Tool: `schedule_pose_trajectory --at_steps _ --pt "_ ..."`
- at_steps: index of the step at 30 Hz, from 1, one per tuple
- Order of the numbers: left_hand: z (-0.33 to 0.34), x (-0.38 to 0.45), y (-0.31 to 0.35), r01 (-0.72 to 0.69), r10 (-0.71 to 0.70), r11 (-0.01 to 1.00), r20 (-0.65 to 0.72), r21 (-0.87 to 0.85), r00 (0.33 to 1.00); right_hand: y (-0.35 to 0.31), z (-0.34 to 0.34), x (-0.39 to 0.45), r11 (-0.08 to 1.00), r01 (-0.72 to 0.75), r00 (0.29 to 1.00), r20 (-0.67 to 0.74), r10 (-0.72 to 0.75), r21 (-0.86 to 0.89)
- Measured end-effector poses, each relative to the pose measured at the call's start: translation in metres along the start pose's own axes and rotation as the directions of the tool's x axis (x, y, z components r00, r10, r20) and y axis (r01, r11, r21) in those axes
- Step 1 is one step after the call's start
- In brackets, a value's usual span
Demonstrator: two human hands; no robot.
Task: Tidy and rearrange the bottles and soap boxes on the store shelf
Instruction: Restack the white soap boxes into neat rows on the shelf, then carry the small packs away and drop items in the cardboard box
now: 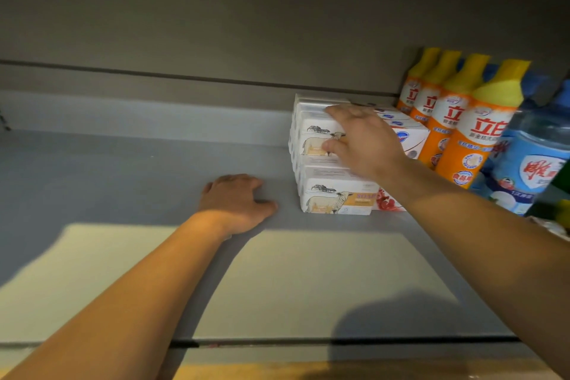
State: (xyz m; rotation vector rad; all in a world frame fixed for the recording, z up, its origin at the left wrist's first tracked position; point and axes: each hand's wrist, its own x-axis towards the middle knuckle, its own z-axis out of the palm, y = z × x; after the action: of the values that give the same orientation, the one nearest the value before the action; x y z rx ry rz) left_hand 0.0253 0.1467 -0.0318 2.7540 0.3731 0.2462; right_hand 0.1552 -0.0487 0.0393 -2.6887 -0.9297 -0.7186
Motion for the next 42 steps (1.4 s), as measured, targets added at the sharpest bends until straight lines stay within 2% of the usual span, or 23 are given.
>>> schedule_pose_trajectory --at_steps 12,16,20,25,27,30,34,37,40,42 --pt "0.001 0.001 -0.002 -0.019 0.02 0.999 -0.016 0.04 1.0 0.0 0.004 0.004 0.996 0.01 1.0 -0.009 -0.011 -0.092" --pt "0.002 0.0 -0.002 0.009 -0.01 0.999 -0.028 -0.041 1.0 -0.003 -0.002 0.001 0.995 0.023 0.999 0.042 -0.019 -0.099" --pt "-0.006 -0.004 0.005 0.057 -0.079 0.971 -0.09 -0.233 0.993 -0.015 -0.02 -0.034 0.993 -0.015 0.997 -0.07 0.023 0.116" --pt "-0.024 -0.026 0.033 -0.164 0.042 0.905 -0.302 -0.393 0.952 -0.032 -0.038 -0.107 0.914 -0.128 0.988 -0.025 0.15 0.384" --pt "-0.03 -0.039 0.05 -0.239 0.105 0.87 -0.312 -0.432 0.944 -0.031 -0.05 -0.134 0.879 -0.152 0.98 -0.048 0.193 0.451" --pt "-0.036 -0.056 0.084 -0.282 0.166 0.769 -0.248 -0.574 0.955 -0.017 -0.069 -0.171 0.83 -0.181 0.96 -0.087 0.265 0.528" --pt "-0.025 -0.081 0.142 -0.238 0.241 0.598 -0.111 -0.766 0.964 0.026 -0.094 -0.215 0.823 -0.274 0.901 -0.168 0.401 0.497" --pt "0.002 -0.095 0.189 -0.174 0.27 0.508 -0.036 -0.844 0.962 0.072 -0.112 -0.247 0.813 -0.394 0.804 -0.268 0.531 0.429" --pt "0.032 -0.098 0.228 -0.116 0.293 0.467 0.029 -0.877 0.956 0.123 -0.124 -0.269 0.785 -0.572 0.697 -0.364 0.619 0.24" --pt "0.05 -0.098 0.249 -0.074 0.308 0.443 0.074 -0.894 0.949 0.154 -0.125 -0.274 0.711 -0.698 0.658 -0.318 0.683 0.083"
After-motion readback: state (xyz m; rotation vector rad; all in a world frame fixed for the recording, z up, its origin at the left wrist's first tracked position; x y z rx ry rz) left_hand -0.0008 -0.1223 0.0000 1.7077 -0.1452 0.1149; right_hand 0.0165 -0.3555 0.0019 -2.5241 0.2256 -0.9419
